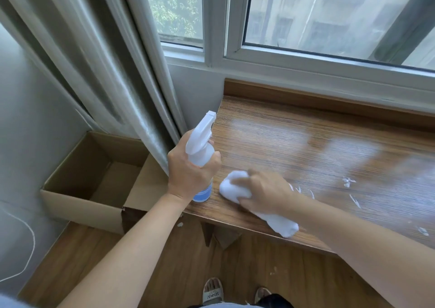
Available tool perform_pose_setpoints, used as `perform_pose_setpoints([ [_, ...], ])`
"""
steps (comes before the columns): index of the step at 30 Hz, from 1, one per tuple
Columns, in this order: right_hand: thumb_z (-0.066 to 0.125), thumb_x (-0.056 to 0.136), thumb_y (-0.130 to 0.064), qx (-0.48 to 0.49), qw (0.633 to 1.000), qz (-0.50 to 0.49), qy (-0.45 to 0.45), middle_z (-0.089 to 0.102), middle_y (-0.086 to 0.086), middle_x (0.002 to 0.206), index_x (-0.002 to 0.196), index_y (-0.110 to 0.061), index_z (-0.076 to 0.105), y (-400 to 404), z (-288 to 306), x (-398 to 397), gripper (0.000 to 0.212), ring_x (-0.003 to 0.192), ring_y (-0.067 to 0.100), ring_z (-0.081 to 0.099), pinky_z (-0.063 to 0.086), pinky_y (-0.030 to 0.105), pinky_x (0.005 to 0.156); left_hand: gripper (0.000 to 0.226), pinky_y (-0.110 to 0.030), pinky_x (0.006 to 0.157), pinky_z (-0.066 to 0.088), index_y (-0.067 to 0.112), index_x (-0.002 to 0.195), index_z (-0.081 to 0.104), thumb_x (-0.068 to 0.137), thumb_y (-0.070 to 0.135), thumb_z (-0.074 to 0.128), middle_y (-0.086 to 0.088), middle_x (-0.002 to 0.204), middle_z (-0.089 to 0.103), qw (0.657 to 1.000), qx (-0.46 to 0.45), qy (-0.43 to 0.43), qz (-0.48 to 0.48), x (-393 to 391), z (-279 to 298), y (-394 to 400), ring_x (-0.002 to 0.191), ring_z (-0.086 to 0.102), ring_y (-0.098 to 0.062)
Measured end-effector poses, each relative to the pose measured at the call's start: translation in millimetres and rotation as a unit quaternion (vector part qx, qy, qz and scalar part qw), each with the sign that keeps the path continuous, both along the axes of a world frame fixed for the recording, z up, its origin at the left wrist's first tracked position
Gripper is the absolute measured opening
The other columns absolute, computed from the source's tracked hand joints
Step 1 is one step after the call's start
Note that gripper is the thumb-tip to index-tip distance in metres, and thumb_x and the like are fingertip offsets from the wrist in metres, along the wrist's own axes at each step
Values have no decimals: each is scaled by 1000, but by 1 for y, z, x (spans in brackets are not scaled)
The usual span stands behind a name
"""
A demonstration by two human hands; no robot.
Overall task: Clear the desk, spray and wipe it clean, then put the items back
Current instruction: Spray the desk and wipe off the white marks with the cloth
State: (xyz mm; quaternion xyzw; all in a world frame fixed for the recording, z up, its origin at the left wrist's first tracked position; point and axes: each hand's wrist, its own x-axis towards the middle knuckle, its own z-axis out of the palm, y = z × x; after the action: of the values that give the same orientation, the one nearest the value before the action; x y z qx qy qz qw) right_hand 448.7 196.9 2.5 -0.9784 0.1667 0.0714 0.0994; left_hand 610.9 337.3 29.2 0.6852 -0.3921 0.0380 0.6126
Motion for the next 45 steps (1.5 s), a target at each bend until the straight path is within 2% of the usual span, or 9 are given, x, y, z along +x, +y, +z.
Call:
perform_pose_setpoints([
  [3, 48, 82, -34, -12, 993, -115, -36, 56, -9, 89, 95, -31, 52, -34, -6, 46, 14, 80, 27, 64, 46, 33, 60, 37, -26, 86, 59, 8, 114, 69, 79, 12, 80, -4, 93, 74, 1000, 7, -10, 1, 3, -2, 1, 88, 72, -17],
  [7, 52, 91, -35, -59, 985, -162, -24, 43, -5, 83, 104, -25, 60, -44, -15, 74, 18, 80, 29, 59, 34, 31, 58, 37, -30, 87, 61, 5, 113, 71, 79, 15, 81, 1, 94, 74, 1000, 17, -6, 10, 5, -3, 0, 90, 73, -16],
  [12, 56, 92, -43, -53, 998, -28, -31, 51, 3, 108, 129, -33, 53, -13, -16, 39, 39, 82, 33, 61, 37, 33, 59, 34, -17, 86, 55, 5, 109, 71, 77, 14, 80, -3, 92, 74, 1000, 10, -1, 14, 1, 0, -5, 87, 70, -13],
  [16, 56, 88, -46, -34, 991, 130, 14, 43, -4, 97, 135, -41, 51, 23, -6, 0, 47, 68, 24, 46, 21, 28, 49, 35, -18, 87, 54, 6, 111, 71, 78, 14, 80, -3, 93, 75, 1000, 4, 12, 12, 2, -2, -4, 89, 71, -13],
  [19, 56, 86, -42, -44, 980, 176, 83, 48, -5, 93, 122, -37, 58, 17, 12, -3, 36, 69, 23, 50, 28, 29, 51, 36, -17, 86, 55, 8, 111, 71, 78, 15, 80, -4, 93, 75, 1000, 3, 17, 8, 2, -2, -2, 88, 72, -15],
  [27, 55, 85, -39, -75, 994, -69, 24, 62, -1, 102, 117, -33, 63, -52, -7, 69, 34, 84, 29, 64, 41, 30, 58, 35, -17, 84, 55, 4, 110, 72, 78, 15, 80, -4, 92, 75, 1000, 8, 6, 13, 3, -4, -1, 86, 72, -15],
  [35, 56, 88, -42, -10, 997, 51, 65, 52, -2, 89, 110, -29, 62, -5, 17, 22, 26, 77, 27, 59, 43, 32, 57, 44, -15, 84, 54, 6, 114, 72, 78, 31, 76, -1, 94, 75, 1000, -1, 26, 1, 0, 0, -4, 89, 71, -11],
  [40, 58, 91, -43, -17, 995, -85, -49, 54, 2, 101, 128, -36, 55, -60, 28, 54, 38, 89, 33, 62, 54, 41, 74, 43, -21, 86, 57, 6, 115, 72, 79, 30, 76, -3, 94, 75, 1000, -2, 15, -4, 3, -1, -4, 88, 73, -15],
  [45, 59, 91, -48, -6, 995, -94, 39, 52, 10, 123, 151, -39, 32, -103, 2, 79, 66, 102, 33, 58, 52, 45, 85, 42, -20, 86, 57, 2, 110, 71, 81, 32, 75, -4, 93, 74, 1000, 7, 1, -3, 3, -5, -3, 88, 73, -16],
])
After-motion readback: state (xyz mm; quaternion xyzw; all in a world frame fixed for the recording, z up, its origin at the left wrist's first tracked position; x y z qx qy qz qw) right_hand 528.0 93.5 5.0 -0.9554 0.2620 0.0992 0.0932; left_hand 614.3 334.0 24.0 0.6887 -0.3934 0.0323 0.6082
